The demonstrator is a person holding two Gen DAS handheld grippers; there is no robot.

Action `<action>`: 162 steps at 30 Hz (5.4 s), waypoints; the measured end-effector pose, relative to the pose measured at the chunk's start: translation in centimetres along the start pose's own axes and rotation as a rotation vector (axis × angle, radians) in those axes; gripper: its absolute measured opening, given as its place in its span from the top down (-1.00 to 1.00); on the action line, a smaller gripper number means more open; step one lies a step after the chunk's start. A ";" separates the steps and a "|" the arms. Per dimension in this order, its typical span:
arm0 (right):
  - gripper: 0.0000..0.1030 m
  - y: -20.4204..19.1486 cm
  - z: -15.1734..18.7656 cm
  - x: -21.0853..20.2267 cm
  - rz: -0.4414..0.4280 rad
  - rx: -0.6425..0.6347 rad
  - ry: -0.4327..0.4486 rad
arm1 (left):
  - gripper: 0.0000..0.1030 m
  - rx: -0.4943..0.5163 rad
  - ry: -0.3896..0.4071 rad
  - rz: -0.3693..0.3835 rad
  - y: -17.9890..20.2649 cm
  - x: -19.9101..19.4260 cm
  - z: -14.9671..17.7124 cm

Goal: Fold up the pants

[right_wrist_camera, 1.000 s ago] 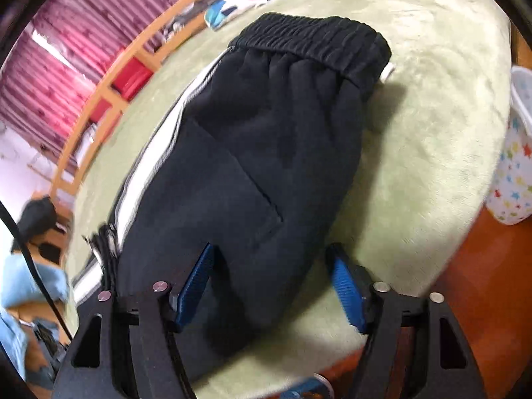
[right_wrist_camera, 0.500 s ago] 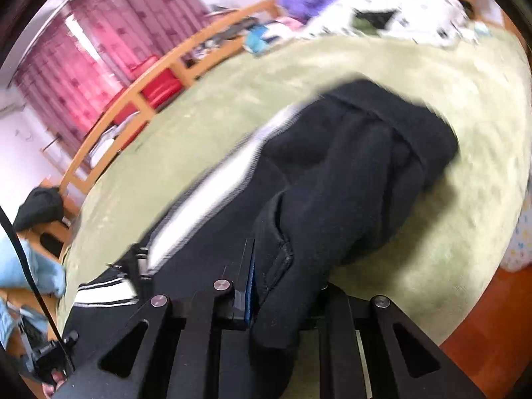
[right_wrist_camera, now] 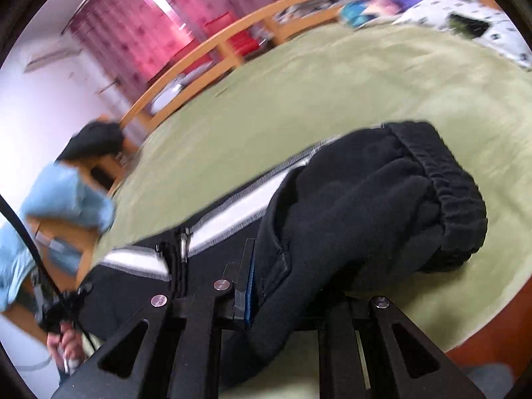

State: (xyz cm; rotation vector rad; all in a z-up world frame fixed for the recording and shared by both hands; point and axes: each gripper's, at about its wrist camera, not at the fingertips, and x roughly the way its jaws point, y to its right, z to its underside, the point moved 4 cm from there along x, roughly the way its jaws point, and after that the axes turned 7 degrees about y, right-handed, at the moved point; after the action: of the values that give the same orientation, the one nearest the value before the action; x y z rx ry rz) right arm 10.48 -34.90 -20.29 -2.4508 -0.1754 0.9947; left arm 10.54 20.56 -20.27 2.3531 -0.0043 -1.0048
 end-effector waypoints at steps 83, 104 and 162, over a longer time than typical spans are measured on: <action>0.51 -16.5 12.4 8.7 -0.215 -0.263 -0.327 | -0.37 0.278 -0.012 -0.228 2.2 0.2 1.1; 0.31 -16.8 5.5 20.2 -0.103 -0.302 -0.323 | 0.28 0.243 -0.125 -0.193 3.1 11.2 -2.6; -0.16 3.6 4.3 -9.3 0.184 -0.142 0.052 | 0.67 0.425 0.127 -0.002 20.8 -7.8 3.4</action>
State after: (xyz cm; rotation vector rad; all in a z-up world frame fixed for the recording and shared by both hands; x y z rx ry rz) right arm 0.58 -39.04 -18.90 -2.6578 -0.0027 1.0245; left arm 7.09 3.20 -6.46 2.7984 -0.1840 -0.9236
